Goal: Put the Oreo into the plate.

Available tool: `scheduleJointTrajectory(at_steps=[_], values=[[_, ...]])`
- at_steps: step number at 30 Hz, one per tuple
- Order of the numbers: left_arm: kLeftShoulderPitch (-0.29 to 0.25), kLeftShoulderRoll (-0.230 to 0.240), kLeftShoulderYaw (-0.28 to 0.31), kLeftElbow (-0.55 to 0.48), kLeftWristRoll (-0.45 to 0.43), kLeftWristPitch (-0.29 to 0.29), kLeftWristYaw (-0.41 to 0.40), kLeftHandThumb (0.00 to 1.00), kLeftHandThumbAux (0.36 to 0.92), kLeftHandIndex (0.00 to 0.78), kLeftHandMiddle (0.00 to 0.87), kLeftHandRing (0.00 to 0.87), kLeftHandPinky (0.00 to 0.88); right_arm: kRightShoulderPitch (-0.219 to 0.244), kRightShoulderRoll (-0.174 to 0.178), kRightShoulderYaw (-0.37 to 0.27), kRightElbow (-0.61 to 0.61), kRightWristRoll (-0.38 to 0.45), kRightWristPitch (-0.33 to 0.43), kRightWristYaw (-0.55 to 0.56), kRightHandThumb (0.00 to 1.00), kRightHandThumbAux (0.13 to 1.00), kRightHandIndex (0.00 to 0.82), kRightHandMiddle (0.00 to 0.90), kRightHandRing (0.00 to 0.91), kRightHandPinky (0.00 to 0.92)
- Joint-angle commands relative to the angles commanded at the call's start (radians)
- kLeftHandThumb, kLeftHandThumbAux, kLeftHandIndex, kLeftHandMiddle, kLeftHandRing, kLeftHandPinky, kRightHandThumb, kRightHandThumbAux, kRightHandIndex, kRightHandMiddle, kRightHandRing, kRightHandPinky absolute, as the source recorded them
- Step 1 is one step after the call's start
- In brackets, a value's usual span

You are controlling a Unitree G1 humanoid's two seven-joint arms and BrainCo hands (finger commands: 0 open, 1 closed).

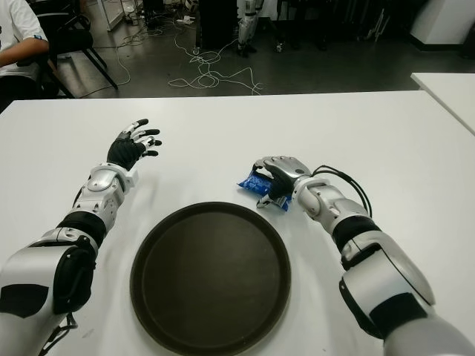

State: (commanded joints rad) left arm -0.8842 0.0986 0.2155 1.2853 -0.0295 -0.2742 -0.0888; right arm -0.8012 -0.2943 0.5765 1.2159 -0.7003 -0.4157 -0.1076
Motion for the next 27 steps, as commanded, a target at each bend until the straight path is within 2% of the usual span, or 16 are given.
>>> scheduleJointTrajectory(at_steps=[10,16,22,27], values=[[-0.003,0.001,-0.003,0.002,0.004,0.006,0.006,0.227,0.84,0.151,0.294,0.358,0.445,-0.003,0.016,0.0,0.019,0.006,0.006,0.047,0.0,0.773,0.201,0.212,0.206,0.162],[-0.003,0.0,-0.002,0.002,0.001,0.006,0.002,0.224,0.83,0.152,0.289,0.35,0.433,0.0,0.021,-0.001,0.021,0.004,0.016,0.062,0.0,0.761,0.218,0.219,0.214,0.165],[-0.004,-0.002,0.003,0.002,-0.004,0.009,0.001,0.272,0.833,0.148,0.287,0.353,0.448,-0.003,0.029,0.005,0.035,-0.005,0.03,0.057,0.0,0.766,0.235,0.239,0.232,0.182],[-0.003,-0.004,0.005,0.002,-0.007,0.008,0.005,0.249,0.847,0.147,0.282,0.347,0.438,-0.003,0.025,0.011,0.034,-0.012,0.028,0.041,0.0,0.765,0.243,0.246,0.24,0.192]])
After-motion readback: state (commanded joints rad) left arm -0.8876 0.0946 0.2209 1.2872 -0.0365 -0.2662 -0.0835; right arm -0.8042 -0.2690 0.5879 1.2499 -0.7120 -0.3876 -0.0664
